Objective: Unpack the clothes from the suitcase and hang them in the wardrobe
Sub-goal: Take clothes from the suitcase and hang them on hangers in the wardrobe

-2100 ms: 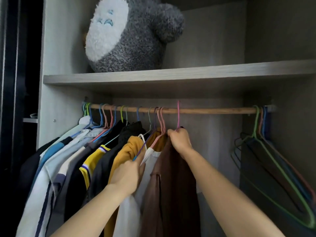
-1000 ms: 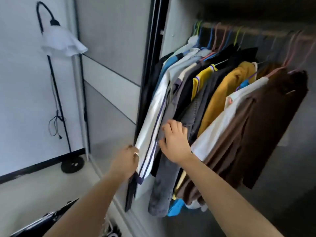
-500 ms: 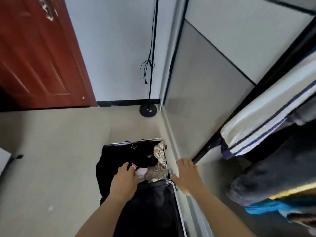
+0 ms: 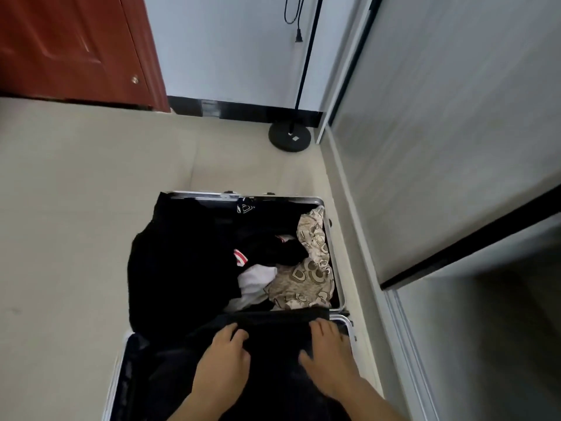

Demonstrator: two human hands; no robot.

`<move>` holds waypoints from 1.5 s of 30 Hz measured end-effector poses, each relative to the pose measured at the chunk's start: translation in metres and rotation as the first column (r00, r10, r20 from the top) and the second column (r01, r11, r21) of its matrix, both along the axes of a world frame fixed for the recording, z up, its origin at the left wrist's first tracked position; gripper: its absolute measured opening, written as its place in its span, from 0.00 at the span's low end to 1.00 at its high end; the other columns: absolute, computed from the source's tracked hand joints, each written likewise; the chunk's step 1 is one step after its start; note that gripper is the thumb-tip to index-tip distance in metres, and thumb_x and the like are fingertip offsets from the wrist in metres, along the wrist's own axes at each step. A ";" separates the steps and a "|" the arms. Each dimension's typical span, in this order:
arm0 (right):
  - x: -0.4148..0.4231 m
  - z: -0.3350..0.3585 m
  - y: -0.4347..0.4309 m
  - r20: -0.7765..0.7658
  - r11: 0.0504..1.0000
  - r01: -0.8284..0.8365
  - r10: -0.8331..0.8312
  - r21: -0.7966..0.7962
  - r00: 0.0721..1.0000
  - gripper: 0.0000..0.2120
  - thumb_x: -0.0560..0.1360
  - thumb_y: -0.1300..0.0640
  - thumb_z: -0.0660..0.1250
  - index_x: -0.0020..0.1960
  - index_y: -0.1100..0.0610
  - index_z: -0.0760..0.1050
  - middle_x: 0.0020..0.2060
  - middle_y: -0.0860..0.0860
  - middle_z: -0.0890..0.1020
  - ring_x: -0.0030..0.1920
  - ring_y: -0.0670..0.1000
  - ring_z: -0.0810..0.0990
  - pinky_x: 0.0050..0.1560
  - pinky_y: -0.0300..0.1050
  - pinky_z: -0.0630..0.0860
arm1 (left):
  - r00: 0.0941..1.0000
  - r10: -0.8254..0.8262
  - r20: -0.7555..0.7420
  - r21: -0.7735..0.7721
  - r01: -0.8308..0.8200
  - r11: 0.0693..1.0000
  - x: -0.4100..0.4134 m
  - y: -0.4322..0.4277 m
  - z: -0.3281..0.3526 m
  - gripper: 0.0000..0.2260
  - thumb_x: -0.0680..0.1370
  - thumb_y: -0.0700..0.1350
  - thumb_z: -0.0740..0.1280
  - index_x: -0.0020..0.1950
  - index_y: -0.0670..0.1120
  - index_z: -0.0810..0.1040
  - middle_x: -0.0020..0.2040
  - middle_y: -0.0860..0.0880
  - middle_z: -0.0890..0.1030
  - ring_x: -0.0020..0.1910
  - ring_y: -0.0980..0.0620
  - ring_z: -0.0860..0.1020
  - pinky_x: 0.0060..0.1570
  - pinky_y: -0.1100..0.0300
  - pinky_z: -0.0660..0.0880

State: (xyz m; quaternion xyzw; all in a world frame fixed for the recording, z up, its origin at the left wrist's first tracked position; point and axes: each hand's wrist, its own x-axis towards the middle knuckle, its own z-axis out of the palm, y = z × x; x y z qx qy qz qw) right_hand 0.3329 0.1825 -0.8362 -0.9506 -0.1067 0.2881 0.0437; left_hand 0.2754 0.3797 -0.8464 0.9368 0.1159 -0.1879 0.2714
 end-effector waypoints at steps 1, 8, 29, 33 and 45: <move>0.008 -0.020 -0.003 0.025 1.000 0.011 -0.012 0.014 1.000 0.28 0.80 0.45 0.57 0.76 0.54 0.55 0.74 0.50 0.59 0.75 0.51 0.56 0.73 0.50 0.57 | 1.000 -0.009 0.013 -0.002 0.009 1.000 0.005 -0.006 -0.020 0.17 0.82 0.48 0.56 0.70 0.52 0.69 0.76 0.53 0.60 0.74 0.56 0.61 0.67 0.64 0.66; 0.089 -0.137 -0.023 0.209 0.980 0.122 -0.154 0.160 0.966 0.17 0.81 0.49 0.54 0.66 0.56 0.66 0.66 0.50 0.68 0.68 0.52 0.66 0.67 0.47 0.64 | 0.979 -0.083 0.186 -0.086 0.100 0.991 0.082 -0.050 -0.132 0.22 0.81 0.53 0.57 0.76 0.54 0.62 0.73 0.57 0.65 0.71 0.58 0.64 0.66 0.65 0.63; 0.164 -0.194 -0.010 0.203 0.995 0.097 -0.097 0.009 0.974 0.14 0.79 0.56 0.59 0.62 0.57 0.75 0.61 0.55 0.74 0.61 0.57 0.74 0.56 0.51 0.73 | 0.996 0.048 0.075 -0.045 -0.045 0.998 0.131 -0.075 -0.161 0.17 0.78 0.55 0.58 0.66 0.53 0.69 0.56 0.49 0.81 0.58 0.46 0.77 0.47 0.56 0.69; 0.156 -0.160 -0.013 0.107 0.769 0.308 -0.436 0.561 0.894 0.08 0.75 0.55 0.60 0.40 0.54 0.75 0.43 0.47 0.72 0.47 0.49 0.72 0.48 0.45 0.72 | 0.980 0.125 0.154 -0.125 -0.106 0.986 0.129 -0.076 -0.164 0.38 0.76 0.58 0.63 0.79 0.55 0.44 0.71 0.51 0.70 0.63 0.48 0.75 0.55 0.53 0.74; 0.107 -0.099 -0.037 -0.284 0.431 0.529 -0.512 0.731 0.811 0.17 0.74 0.68 0.60 0.57 0.52 0.75 0.56 0.51 0.78 0.57 0.51 0.76 0.48 0.38 0.76 | 0.904 0.427 0.008 -0.763 -0.271 0.587 0.112 -0.055 -0.135 0.11 0.77 0.48 0.64 0.56 0.51 0.81 0.53 0.55 0.84 0.57 0.52 0.80 0.51 0.59 0.76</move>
